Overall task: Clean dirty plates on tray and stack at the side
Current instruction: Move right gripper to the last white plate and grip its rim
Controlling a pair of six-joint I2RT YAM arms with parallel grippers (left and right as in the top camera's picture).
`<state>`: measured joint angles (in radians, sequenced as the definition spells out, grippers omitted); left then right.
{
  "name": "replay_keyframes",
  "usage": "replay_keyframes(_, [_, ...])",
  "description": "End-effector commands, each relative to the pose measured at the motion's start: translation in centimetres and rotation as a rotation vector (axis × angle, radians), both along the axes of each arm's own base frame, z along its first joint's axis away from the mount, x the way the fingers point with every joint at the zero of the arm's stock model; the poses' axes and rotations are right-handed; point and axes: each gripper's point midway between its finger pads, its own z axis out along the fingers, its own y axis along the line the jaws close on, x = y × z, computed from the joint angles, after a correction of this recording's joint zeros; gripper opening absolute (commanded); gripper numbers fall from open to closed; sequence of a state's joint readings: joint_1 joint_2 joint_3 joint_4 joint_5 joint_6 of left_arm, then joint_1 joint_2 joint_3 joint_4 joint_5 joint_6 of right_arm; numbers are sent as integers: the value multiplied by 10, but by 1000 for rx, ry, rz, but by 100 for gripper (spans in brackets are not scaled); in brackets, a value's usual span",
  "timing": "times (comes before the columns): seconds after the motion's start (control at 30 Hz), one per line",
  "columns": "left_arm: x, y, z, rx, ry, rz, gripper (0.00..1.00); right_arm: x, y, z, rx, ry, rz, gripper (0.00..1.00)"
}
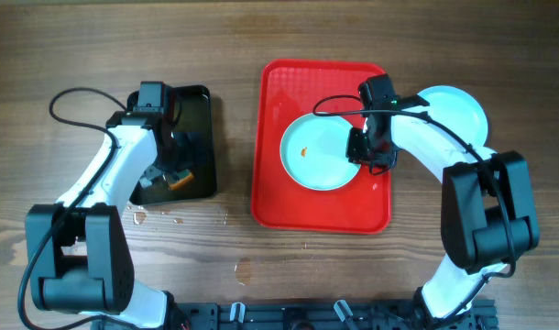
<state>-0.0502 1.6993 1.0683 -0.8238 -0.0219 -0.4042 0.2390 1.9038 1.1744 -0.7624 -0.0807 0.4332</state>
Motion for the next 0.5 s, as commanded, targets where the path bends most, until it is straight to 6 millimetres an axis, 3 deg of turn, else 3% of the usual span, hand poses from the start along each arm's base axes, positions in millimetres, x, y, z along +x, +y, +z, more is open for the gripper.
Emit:
replay_keyframes(0.0, [-12, -17, 2, -101, 40, -12, 100, 5, -8, -8, -48, -28, 37, 33])
replay_keyframes(0.07, [-13, -16, 2, -101, 45, -11, 100, 11, -7, -8, -46, -53, 54, 14])
replay_keyframes(0.13, [-12, -16, 2, -98, 41, -11, 100, 13, -7, -8, -45, -63, 60, 5])
replay_keyframes(0.4, [-4, 10, 2, 49, 5, 38, 100, -2, -10, -21, -48, -24, 60, 4])
replay_keyframes(0.47, [0, 14, 0, 73, -14, 42, 95, -2, -9, -22, -49, -25, 61, 4])
